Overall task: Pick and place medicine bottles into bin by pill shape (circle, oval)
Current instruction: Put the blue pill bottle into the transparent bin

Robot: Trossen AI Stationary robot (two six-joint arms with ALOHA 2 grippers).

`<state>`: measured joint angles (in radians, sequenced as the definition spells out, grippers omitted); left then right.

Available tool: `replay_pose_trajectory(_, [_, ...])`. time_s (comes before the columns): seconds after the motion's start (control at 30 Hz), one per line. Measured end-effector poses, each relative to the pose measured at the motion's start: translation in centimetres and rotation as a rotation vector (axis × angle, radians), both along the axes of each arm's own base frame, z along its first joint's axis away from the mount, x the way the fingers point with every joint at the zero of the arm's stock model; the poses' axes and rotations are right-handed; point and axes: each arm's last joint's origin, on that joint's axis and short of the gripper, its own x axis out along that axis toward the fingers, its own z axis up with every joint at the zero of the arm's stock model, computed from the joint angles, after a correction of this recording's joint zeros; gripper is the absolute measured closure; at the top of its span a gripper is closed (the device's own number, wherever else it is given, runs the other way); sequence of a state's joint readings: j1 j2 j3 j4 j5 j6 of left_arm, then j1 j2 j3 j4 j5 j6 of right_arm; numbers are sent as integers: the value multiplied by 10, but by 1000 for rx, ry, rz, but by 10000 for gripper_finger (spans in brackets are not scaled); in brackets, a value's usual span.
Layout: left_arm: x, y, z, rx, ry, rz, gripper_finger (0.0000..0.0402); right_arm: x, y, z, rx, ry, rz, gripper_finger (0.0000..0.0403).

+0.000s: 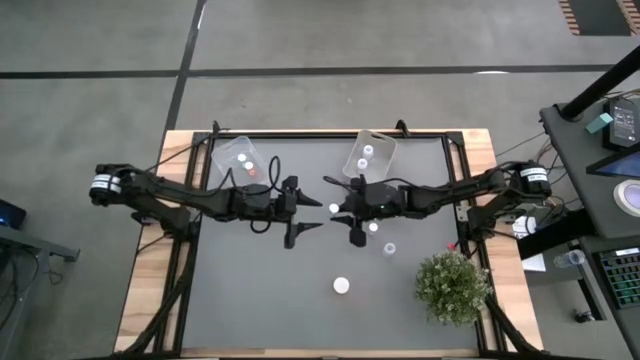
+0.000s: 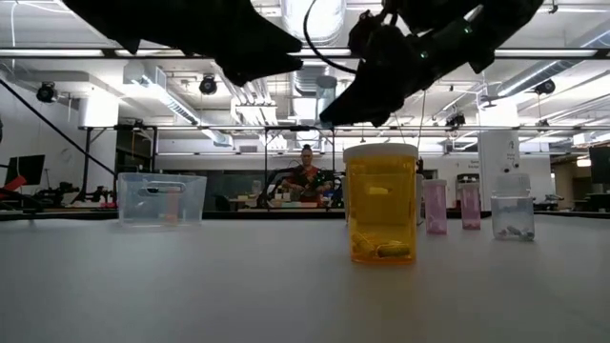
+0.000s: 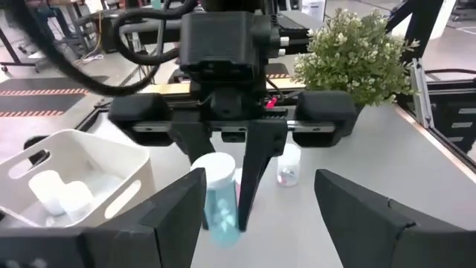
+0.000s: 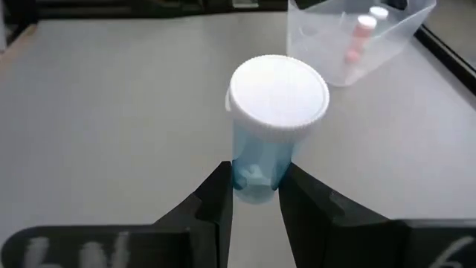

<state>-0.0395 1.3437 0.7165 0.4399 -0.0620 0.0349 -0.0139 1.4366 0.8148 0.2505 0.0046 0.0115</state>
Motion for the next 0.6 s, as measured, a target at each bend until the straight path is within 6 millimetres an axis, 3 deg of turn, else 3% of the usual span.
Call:
replay_pose_trajectory(0.27, [24,1,-9,-2,-16,7,164,5,-1,11,-13,109,-15,316])
replay_pose_trajectory(0.6, [38,8,-18,3,-13,54,164,5,-1,12,-20,143,-20,316])
